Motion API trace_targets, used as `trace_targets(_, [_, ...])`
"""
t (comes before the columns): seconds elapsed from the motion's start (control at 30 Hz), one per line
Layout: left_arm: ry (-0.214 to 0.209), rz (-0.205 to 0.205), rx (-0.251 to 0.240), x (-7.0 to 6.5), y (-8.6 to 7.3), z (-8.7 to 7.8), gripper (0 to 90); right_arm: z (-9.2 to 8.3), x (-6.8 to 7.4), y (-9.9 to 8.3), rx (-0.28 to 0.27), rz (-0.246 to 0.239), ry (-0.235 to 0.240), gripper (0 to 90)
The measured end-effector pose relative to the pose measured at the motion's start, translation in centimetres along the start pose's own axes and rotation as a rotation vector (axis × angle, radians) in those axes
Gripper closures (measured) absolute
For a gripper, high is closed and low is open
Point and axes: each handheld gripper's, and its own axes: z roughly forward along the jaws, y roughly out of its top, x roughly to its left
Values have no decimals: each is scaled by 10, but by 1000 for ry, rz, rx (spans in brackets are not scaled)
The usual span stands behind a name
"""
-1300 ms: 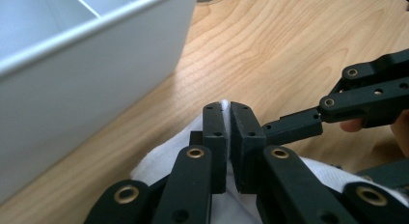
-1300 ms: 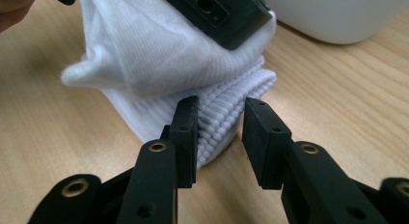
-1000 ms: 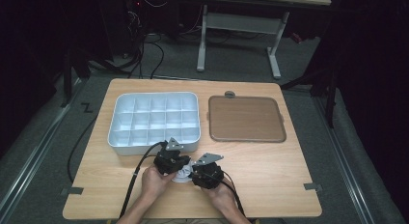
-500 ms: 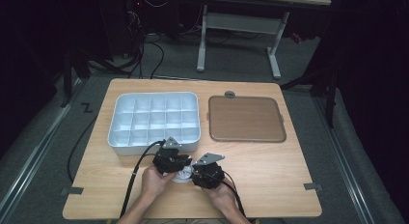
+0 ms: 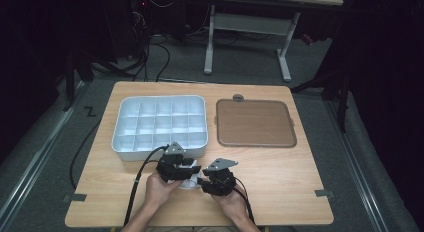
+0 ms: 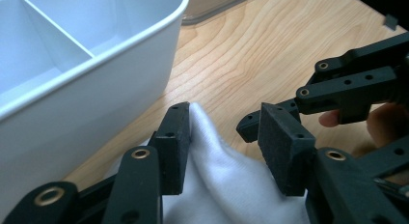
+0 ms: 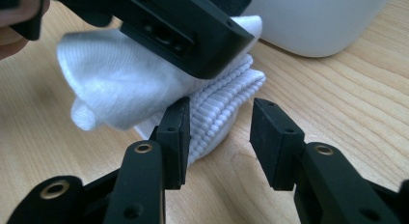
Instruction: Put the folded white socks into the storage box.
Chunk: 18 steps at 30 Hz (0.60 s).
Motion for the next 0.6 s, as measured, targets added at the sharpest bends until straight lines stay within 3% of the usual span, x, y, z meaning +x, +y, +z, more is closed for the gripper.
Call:
trace_targets(0.33, [-25, -15, -46, -3, 9, -18, 537, -14, 1, -2, -26, -14, 13, 689])
trace_targets(0.47, [-8, -13, -64, 1, 12, -29, 534, -19, 2, -2, -33, -13, 18, 711])
trace_targets(0.6, [36, -29, -93, 14, 13, -39, 532, -25, 4, 0, -50, -21, 30, 735])
